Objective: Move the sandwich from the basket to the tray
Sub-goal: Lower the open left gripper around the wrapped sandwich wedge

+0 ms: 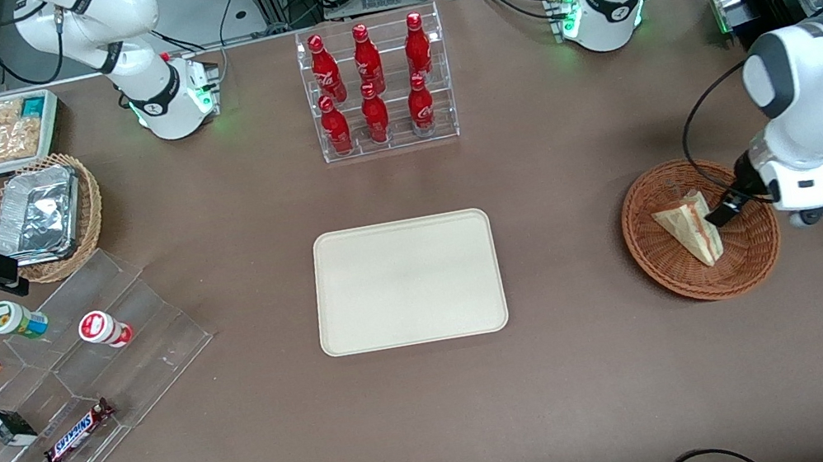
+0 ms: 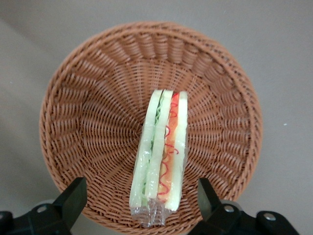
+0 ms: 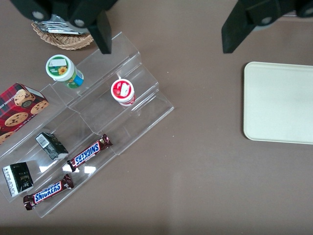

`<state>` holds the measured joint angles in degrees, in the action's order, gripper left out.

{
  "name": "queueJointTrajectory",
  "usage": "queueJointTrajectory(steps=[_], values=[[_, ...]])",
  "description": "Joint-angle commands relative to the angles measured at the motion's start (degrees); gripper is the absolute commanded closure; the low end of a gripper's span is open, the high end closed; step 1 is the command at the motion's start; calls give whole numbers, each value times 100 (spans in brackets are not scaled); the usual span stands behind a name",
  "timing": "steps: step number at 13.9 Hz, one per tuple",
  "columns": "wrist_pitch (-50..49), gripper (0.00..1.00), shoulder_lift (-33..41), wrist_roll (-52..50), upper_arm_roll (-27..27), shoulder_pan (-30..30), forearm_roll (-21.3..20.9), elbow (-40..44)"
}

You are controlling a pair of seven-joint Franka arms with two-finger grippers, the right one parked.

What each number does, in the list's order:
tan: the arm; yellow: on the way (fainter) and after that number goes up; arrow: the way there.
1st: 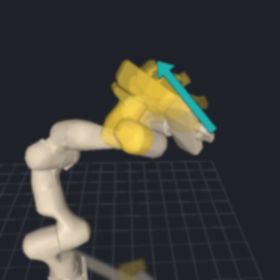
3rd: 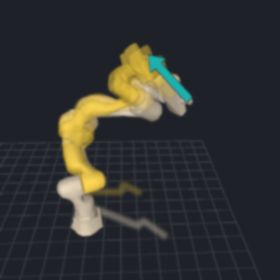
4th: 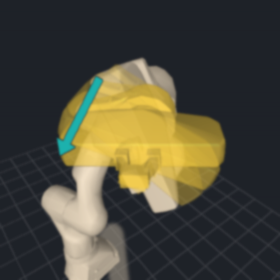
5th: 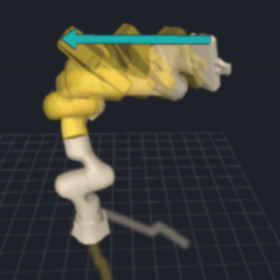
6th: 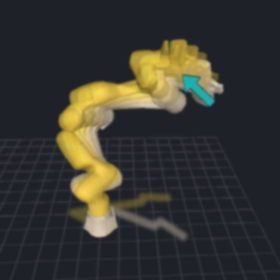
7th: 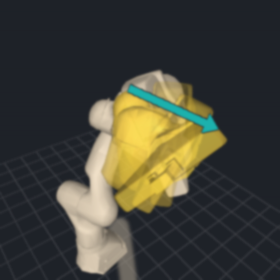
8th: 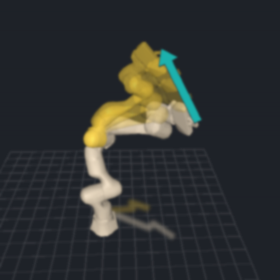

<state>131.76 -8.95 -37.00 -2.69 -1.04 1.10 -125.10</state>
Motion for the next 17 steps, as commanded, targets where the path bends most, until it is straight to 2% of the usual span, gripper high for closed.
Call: queueJointTrajectory(steps=[1, 11, 13, 17], values=[[200, 0, -150, -185, -13, -63, 13, -67], [956, 2, -906, -264, -4, -318, 13, -102], [956, 10, -889, -264, -13, -309, 13, -146], [913, 39, -863, -247, -13, -309, 13, -163]])
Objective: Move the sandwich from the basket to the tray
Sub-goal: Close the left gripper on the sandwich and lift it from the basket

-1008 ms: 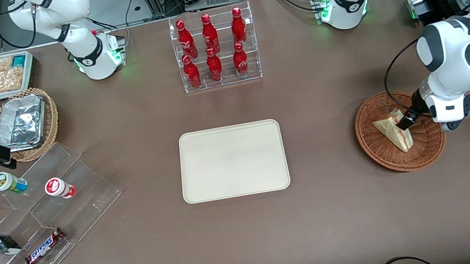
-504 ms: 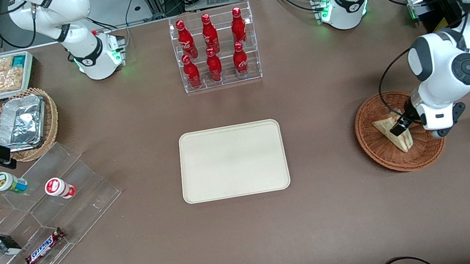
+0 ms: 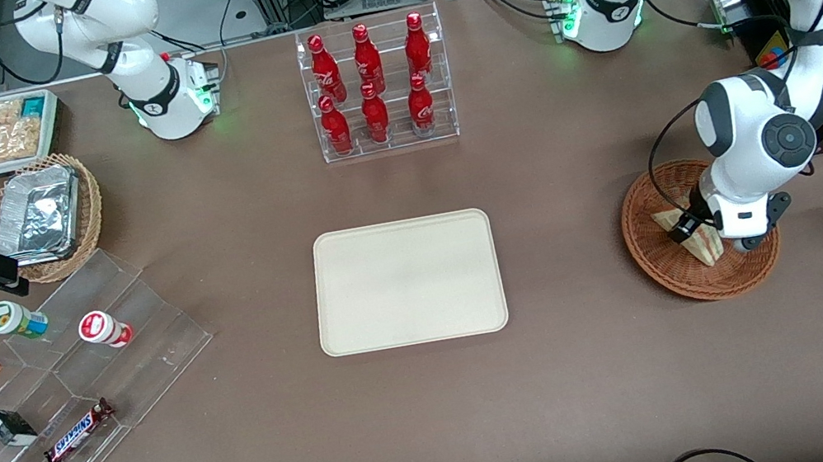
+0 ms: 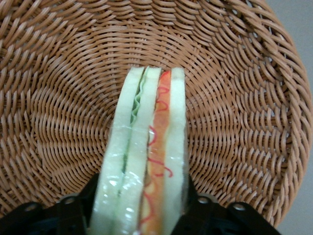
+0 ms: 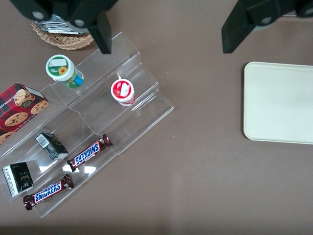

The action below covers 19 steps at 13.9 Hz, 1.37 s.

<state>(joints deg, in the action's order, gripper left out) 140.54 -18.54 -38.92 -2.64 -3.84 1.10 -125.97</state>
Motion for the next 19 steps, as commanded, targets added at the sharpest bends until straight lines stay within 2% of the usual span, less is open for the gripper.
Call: queueJointTrajectory(steps=[1, 2, 3, 7, 10, 16, 19], values=[[9, 47, 105, -45, -18, -29, 13, -85], [-26, 57, 140, -54, -18, -29, 13, -77], [-122, 62, 210, -54, -18, -21, 13, -68], [-1157, 62, 815, -168, -18, -12, 13, 186], [-1792, 62, 1019, -344, 26, -300, 13, 625], [-1925, 63, 668, -274, 35, -1363, 109, 1364], [-1942, 63, 589, -283, 53, -1637, 127, 1514]])
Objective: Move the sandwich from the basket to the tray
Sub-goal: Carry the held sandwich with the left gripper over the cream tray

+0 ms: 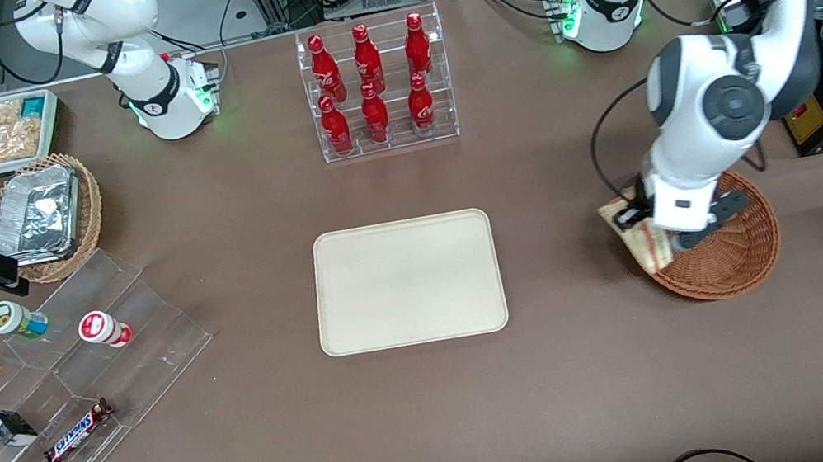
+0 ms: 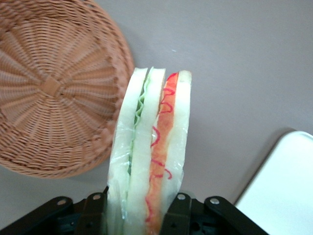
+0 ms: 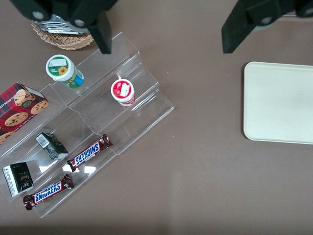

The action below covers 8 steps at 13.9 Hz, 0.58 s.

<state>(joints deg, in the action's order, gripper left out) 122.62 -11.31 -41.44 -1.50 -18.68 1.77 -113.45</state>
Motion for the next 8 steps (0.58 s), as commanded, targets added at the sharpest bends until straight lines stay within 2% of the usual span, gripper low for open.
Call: queueJointTrajectory(steps=[1, 6, 8], values=[[-203, 63, -152, -13, -61, -301, 61, 262], [-230, 63, -371, -65, -61, -908, 61, 507], [-239, 63, -555, -75, -70, -1329, 87, 683]])
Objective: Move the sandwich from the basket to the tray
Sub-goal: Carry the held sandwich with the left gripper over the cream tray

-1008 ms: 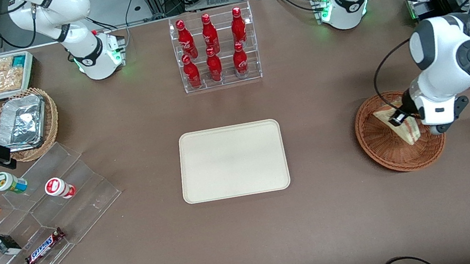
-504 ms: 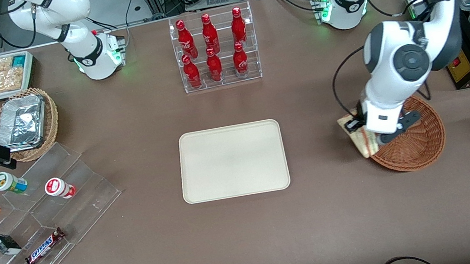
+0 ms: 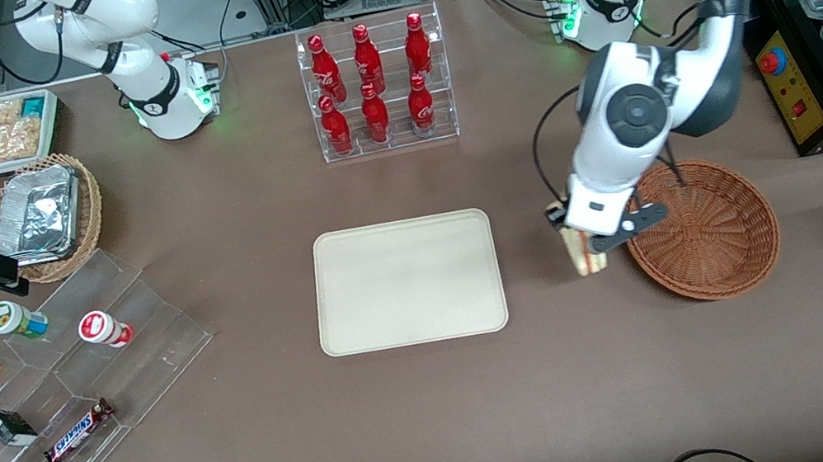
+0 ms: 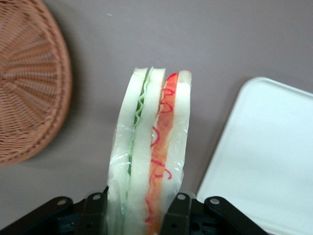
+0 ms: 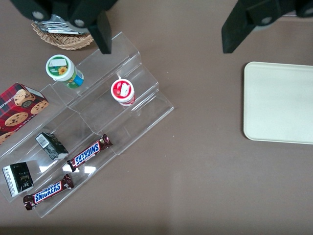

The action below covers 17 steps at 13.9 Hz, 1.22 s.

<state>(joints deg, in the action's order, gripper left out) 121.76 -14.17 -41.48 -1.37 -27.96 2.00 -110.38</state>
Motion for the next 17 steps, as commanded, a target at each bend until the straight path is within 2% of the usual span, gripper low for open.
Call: queueJointTrajectory(steps=[1, 5, 7, 9, 12, 17], values=[[-153, 63, -488, -71, -74, -551, 107, 560], [-153, 63, -1437, -10, -13, -1043, 125, 1324], [-136, 63, -1632, 147, 40, -1115, 134, 1344], [-92, 63, -1799, 333, 136, -1124, 422, 1396], [5, 63, -2071, 351, 137, -1106, 731, 1913], [347, 62, -2362, 421, 128, -1124, 705, 1985]])
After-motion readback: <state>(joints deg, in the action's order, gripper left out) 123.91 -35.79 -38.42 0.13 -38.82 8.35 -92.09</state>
